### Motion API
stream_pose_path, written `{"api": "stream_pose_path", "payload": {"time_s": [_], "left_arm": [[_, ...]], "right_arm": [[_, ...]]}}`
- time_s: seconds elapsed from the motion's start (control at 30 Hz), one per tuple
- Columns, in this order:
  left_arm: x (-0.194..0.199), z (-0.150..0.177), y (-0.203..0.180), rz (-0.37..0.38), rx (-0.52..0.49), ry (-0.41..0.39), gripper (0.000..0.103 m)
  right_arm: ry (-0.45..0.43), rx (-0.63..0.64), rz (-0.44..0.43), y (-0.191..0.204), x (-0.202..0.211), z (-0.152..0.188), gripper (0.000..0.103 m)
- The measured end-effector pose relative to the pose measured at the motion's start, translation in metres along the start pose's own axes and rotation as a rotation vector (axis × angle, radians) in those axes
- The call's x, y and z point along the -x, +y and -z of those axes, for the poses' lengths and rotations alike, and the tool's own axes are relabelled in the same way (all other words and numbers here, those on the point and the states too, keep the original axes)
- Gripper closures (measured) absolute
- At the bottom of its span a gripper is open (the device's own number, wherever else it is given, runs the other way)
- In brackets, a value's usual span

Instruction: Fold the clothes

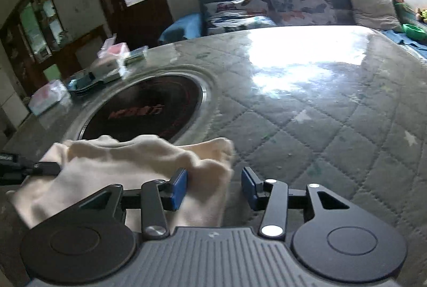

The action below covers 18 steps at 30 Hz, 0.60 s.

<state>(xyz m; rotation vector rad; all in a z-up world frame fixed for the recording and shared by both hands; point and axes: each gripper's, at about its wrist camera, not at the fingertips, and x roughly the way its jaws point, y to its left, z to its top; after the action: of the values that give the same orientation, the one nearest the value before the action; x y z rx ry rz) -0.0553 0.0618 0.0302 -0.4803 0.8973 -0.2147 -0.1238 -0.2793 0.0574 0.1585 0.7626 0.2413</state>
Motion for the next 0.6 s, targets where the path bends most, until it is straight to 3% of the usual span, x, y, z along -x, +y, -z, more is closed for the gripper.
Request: {"api": "stream_pose_path", "payload": {"time_s": [0.07, 0.17, 0.4, 0.6], "left_arm": [[0.0, 0.001, -0.005, -0.02, -0.035, -0.01, 0.087], [0.004, 0.0, -0.014, -0.034, -0.081, -0.026, 0.087], [0.018, -0.011, -0.05, 0.001, -0.198, -0.081, 0.088], [0.011, -0.017, -0.096, 0.035, -0.28, -0.091, 0.089]], "right_arm": [[0.001, 0.013, -0.015, 0.005, 0.001, 0.001, 0.08], [-0.016, 0.014, -0.017, 0.007, 0.007, 0.001, 0.093], [-0.102, 0.006, -0.038, 0.002, 0.042, -0.006, 0.095], [-0.185, 0.019, 0.006, -0.01, 0.078, -0.021, 0.095]]}}
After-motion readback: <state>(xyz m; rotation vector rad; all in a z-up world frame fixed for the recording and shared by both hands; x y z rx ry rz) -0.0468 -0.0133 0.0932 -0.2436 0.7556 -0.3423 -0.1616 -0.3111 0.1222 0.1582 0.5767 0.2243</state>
